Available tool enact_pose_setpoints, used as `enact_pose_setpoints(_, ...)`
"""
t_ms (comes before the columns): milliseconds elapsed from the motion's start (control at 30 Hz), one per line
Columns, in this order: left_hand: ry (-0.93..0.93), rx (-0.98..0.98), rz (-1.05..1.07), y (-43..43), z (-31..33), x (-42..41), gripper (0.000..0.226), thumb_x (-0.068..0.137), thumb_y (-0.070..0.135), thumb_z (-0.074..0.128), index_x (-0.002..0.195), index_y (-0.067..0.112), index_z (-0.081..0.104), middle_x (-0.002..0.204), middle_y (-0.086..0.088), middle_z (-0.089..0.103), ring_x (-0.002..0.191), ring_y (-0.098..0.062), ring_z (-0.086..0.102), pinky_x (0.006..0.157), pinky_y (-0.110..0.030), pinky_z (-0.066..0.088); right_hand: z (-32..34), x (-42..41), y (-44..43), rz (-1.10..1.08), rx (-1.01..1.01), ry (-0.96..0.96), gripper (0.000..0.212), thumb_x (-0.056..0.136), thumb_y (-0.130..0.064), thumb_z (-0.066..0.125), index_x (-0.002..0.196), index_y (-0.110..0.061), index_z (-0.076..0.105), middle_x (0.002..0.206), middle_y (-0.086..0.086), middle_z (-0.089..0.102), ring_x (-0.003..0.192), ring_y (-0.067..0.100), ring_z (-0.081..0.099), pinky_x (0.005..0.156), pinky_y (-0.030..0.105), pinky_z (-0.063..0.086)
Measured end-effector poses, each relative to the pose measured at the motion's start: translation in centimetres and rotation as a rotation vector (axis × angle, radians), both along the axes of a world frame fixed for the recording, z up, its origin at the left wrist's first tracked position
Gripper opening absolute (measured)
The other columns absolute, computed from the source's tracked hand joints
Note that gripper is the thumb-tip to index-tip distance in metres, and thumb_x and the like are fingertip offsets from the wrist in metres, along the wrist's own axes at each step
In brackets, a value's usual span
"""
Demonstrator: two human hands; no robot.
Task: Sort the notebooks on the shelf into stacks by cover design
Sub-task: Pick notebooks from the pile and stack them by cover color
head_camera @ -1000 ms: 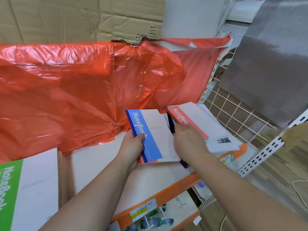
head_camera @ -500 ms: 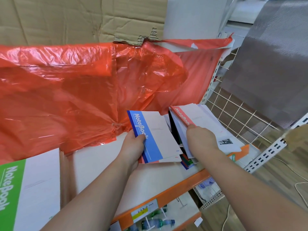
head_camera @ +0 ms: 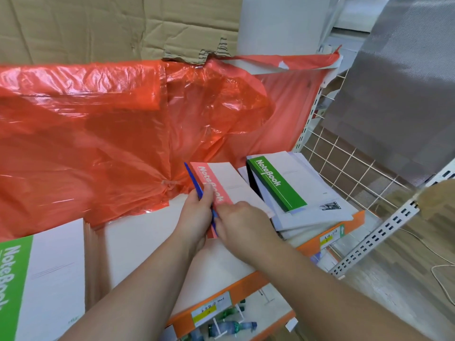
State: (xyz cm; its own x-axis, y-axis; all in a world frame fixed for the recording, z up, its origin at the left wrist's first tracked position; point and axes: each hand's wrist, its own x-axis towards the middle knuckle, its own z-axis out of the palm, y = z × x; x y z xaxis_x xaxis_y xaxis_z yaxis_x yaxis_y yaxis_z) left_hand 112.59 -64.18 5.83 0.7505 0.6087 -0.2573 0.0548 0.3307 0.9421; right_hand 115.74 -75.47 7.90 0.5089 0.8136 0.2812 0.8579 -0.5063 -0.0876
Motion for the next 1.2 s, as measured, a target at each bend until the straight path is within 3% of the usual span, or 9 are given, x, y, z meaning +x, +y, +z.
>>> enact_pose_setpoints(100,0.035,0.091,-0.007,0.3,-0.4,-0.2,0.023,0.101,0.012,0.049,0.12,0.016,0.061,0.11,-0.004,0.074,0.099,-0.02,0.072,0.086,-0.035,0.057,-0.1,1.0,-0.4,0.026,-0.016,0.085,0.022,0.093,-0.024,0.046,0.104,-0.013,0.061,0.091,0.01,0.064,0.083,0.031,0.058,0.063,0.035,0.043)
enact_pose_setpoints(200,0.075,0.09,-0.024,0.8,-0.5,-0.4,0.027,0.1,0.01,0.047,0.123,0.019,0.059,0.111,-0.003,0.073,0.096,-0.022,0.072,0.088,-0.044,0.057,-0.8,5.2,-1.4,-0.196,-0.126,-0.107,0.019,0.075,-0.012,0.06,0.092,-0.005,0.066,0.087,0.014,0.064,0.083,0.033,0.061,0.072,0.036,0.048)
enact_pose_setpoints(300,0.075,0.086,-0.03,0.9,-0.3,-0.7,0.026,0.101,0.011,0.046,0.122,0.021,0.058,0.11,-0.003,0.072,0.095,-0.023,0.072,0.084,-0.043,0.058,-1.1,8.1,-3.1,-0.516,-0.325,-0.079,0.035,0.082,-0.011,0.056,0.115,0.0,0.058,0.118,0.021,0.059,0.113,0.036,0.052,0.096,0.04,0.045)
enact_pose_setpoints(533,0.06,0.072,-0.03,0.9,-0.5,-0.6,0.022,0.102,0.011,0.046,0.114,0.025,0.059,0.106,-0.001,0.073,0.09,-0.021,0.073,0.073,-0.035,0.059,-0.9,8.5,-4.3,-0.518,-0.412,-0.024,0.032,0.085,0.005,0.053,0.116,-0.003,0.053,0.113,0.013,0.062,0.105,0.028,0.06,0.079,0.033,0.049)
enact_pose_setpoints(867,0.035,0.047,-0.023,0.5,-1.0,0.1,0.023,0.101,0.015,0.049,0.12,0.023,0.059,0.111,-0.003,0.073,0.097,-0.024,0.072,0.091,-0.05,0.056,1.7,4.8,-2.5,-0.3,-0.26,-0.055,0.031,0.087,0.002,0.046,0.116,-0.004,0.051,0.104,0.013,0.067,0.095,0.033,0.066,0.066,0.035,0.044)
enact_pose_setpoints(933,0.001,0.024,-0.011,0.3,-1.0,0.1,0.022,0.103,0.024,0.048,0.121,0.021,0.06,0.111,-0.004,0.074,0.099,-0.024,0.072,0.092,-0.049,0.055,1.1,2.2,-1.0,-0.152,-0.177,-0.155,0.028,0.07,0.0,0.067,0.097,-0.001,0.061,0.078,0.015,0.069,0.067,0.033,0.068,0.051,0.033,0.044)
enact_pose_setpoints(1033,-0.048,-0.009,-0.012,0.3,-1.0,-0.2,0.03,0.104,0.033,0.047,0.122,0.014,0.062,0.11,-0.005,0.074,0.102,-0.023,0.071,0.093,-0.043,0.055,-0.3,0.4,0.1,-0.025,-0.096,-0.175,0.039,0.029,-0.001,0.083,0.057,-0.01,0.057,0.038,0.004,0.049,0.026,0.025,0.045,0.034,0.021,0.019)
enact_pose_setpoints(1133,-0.038,-0.007,0.021,0.8,-1.4,-1.0,0.024,0.101,0.02,0.054,0.122,0.009,0.06,0.11,-0.008,0.074,0.099,-0.024,0.072,0.09,-0.04,0.057,-1.2,-0.2,0.4,0.086,-0.089,-0.152,0.033,0.051,-0.013,0.086,0.059,-0.015,0.055,0.043,0.002,0.05,0.031,0.023,0.045,0.038,0.021,0.017)
enact_pose_setpoints(1200,0.001,0.034,0.047,1.3,-1.7,-1.4,0.023,0.099,0.01,0.055,0.121,0.011,0.059,0.109,-0.007,0.074,0.096,-0.023,0.073,0.088,-0.041,0.058,-1.6,-0.2,0.3,0.174,-0.048,-0.125,0.018,0.079,-0.023,0.072,0.07,-0.014,0.058,0.055,0.004,0.057,0.046,0.026,0.054,0.039,0.027,0.028)
